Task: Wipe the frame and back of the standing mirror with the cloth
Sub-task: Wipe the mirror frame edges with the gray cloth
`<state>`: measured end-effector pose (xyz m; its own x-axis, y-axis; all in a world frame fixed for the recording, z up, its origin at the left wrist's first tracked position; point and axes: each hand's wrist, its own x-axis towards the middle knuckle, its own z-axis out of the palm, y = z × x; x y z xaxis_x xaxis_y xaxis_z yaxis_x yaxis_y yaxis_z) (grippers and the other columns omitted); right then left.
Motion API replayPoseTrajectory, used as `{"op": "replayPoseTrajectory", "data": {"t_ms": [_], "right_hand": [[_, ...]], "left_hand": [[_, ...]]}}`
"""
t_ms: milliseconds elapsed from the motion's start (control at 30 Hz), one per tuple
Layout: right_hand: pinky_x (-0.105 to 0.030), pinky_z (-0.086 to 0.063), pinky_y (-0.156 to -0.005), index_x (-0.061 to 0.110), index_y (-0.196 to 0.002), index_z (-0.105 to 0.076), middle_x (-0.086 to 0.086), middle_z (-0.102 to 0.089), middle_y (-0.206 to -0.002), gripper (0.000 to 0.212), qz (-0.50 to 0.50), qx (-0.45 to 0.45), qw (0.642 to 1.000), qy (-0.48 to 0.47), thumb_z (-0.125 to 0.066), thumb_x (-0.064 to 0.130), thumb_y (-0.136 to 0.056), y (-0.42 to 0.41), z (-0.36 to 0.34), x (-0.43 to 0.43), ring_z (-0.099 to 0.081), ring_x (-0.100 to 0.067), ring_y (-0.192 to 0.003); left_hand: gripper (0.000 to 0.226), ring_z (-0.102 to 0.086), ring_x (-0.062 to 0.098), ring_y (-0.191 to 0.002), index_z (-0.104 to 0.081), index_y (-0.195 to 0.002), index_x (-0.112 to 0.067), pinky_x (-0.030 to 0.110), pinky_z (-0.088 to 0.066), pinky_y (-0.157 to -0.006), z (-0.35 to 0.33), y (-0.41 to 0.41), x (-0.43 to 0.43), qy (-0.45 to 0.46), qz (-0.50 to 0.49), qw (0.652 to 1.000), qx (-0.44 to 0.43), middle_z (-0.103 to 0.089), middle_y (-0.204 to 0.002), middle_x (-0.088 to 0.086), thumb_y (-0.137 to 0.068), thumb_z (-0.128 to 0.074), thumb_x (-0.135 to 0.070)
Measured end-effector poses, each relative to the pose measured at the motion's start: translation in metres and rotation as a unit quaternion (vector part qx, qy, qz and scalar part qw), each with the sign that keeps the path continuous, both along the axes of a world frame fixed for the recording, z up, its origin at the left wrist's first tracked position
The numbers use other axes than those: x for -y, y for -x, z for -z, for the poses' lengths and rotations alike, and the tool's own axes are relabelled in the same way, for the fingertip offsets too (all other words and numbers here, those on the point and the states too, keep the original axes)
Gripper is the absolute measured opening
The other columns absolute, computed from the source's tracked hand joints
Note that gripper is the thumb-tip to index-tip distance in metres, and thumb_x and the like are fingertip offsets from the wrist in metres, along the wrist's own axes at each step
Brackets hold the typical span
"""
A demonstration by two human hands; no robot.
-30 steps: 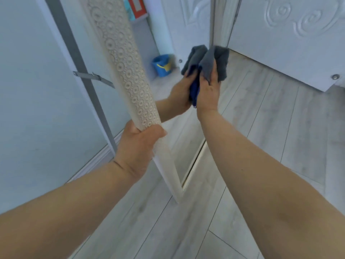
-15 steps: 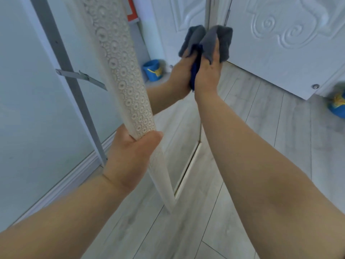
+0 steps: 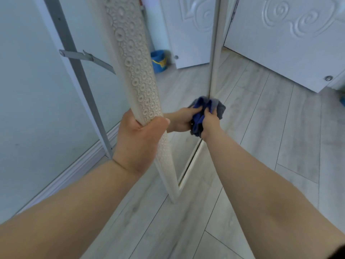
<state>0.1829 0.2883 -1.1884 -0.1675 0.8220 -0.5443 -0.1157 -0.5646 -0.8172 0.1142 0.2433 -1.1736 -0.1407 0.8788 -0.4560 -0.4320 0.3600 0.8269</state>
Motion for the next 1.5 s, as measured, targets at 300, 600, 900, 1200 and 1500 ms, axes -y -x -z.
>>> {"op": "replayPoseTrajectory", "data": {"t_ms": [300, 600, 900, 1200, 1500], "right_hand": [[-0.014, -0.055, -0.085, 0.036, -0.141, -0.048, 0.001, -0.053, -0.141, 0.04, -0.141, -0.114, 0.974, -0.135, -0.05, 0.031, -0.102, -0.054, -0.037, 0.146, -0.061, 0.001, -0.113], [-0.045, -0.037, -0.116, 0.047, -0.127, -0.059, -0.001, -0.052, -0.147, 0.065, -0.194, -0.155, 0.92, -0.303, -0.051, -0.005, -0.089, -0.08, -0.057, 0.196, -0.045, -0.017, -0.139], [-0.047, -0.053, -0.091, 0.029, -0.097, -0.076, 0.002, -0.075, -0.096, 0.028, -0.023, -0.232, 0.96, -0.155, -0.06, 0.008, -0.089, -0.101, -0.056, 0.182, -0.069, -0.018, -0.094], [-0.055, -0.053, -0.074, 0.025, -0.12, -0.055, -0.024, -0.063, -0.099, 0.035, -0.16, -0.044, 0.857, -0.487, -0.055, 0.005, -0.091, -0.078, -0.003, 0.227, -0.063, -0.04, -0.09], [-0.047, -0.055, -0.086, 0.01, -0.133, -0.052, -0.017, -0.064, -0.109, 0.041, -0.203, -0.032, 0.966, -0.158, -0.044, -0.004, -0.095, -0.11, 0.058, 0.218, -0.063, -0.041, -0.109]], "left_hand": [[0.033, -0.054, 0.017, -0.056, -0.052, -0.056, -0.025, 0.03, -0.049, -0.057, -0.078, -0.02, 0.169, -0.151, -0.279, 0.917, -0.24, -0.055, -0.057, -0.002, -0.085, -0.067, -0.015], [0.017, -0.065, 0.005, -0.072, -0.069, -0.069, -0.028, 0.022, -0.051, -0.068, -0.11, -0.05, 0.189, -0.192, -0.291, 0.899, -0.266, -0.067, -0.068, -0.015, -0.085, -0.064, -0.027], [0.031, -0.064, 0.02, -0.105, -0.073, -0.096, -0.036, 0.056, -0.044, -0.107, -0.082, -0.06, 0.214, -0.124, -0.217, 0.95, -0.189, -0.071, -0.103, -0.003, -0.077, -0.063, -0.059], [0.071, -0.068, 0.025, -0.108, -0.062, -0.119, -0.002, 0.04, -0.055, -0.092, -0.087, -0.056, 0.213, -0.141, -0.204, 0.962, -0.117, -0.073, -0.102, 0.009, -0.079, -0.058, -0.062], [0.009, -0.056, 0.007, -0.081, -0.071, -0.065, -0.041, 0.036, -0.047, -0.089, -0.078, -0.056, 0.207, -0.121, -0.234, 0.955, -0.139, -0.06, -0.07, -0.018, -0.075, -0.072, -0.043]]}}
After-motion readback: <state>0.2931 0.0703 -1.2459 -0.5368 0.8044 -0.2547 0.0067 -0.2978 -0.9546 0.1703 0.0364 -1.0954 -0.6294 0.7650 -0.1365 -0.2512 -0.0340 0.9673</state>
